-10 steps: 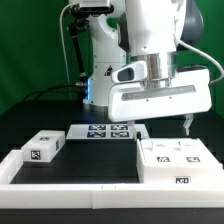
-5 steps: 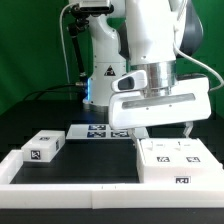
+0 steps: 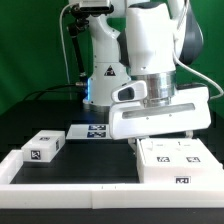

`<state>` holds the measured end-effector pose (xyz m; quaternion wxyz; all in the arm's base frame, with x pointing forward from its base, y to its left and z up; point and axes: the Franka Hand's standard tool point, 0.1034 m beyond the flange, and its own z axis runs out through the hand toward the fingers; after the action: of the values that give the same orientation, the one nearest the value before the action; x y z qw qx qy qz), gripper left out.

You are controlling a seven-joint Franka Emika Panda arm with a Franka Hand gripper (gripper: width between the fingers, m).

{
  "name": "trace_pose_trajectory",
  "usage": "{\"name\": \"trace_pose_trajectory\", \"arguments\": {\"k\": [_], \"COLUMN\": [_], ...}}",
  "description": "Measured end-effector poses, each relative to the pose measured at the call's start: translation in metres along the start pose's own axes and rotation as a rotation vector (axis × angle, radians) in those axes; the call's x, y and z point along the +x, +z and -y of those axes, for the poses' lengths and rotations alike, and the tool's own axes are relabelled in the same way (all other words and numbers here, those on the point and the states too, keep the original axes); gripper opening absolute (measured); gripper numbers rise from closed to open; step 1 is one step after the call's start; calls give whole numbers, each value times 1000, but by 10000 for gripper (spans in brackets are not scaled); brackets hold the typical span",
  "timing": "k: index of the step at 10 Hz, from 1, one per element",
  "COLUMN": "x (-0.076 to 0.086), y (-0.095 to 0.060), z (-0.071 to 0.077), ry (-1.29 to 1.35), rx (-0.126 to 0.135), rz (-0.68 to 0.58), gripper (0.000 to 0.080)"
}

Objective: Assemble cabinet

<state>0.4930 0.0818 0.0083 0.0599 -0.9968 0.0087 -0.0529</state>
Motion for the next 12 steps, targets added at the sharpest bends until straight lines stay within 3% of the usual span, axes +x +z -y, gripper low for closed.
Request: {"name": "trace_pose_trajectory", "arguments": {"k": [4,6,7,9,12], "x": [7,7,6,4,2], "y": [2,3,3,4,4], "z": [4,6,7,7,6], "ry": [-7,-10,-13,-22,-44], "rx": [4,5,5,5,4], "rz": [-7,-10,-13,-12,-19], "gripper": [797,535,535,205,201]}}
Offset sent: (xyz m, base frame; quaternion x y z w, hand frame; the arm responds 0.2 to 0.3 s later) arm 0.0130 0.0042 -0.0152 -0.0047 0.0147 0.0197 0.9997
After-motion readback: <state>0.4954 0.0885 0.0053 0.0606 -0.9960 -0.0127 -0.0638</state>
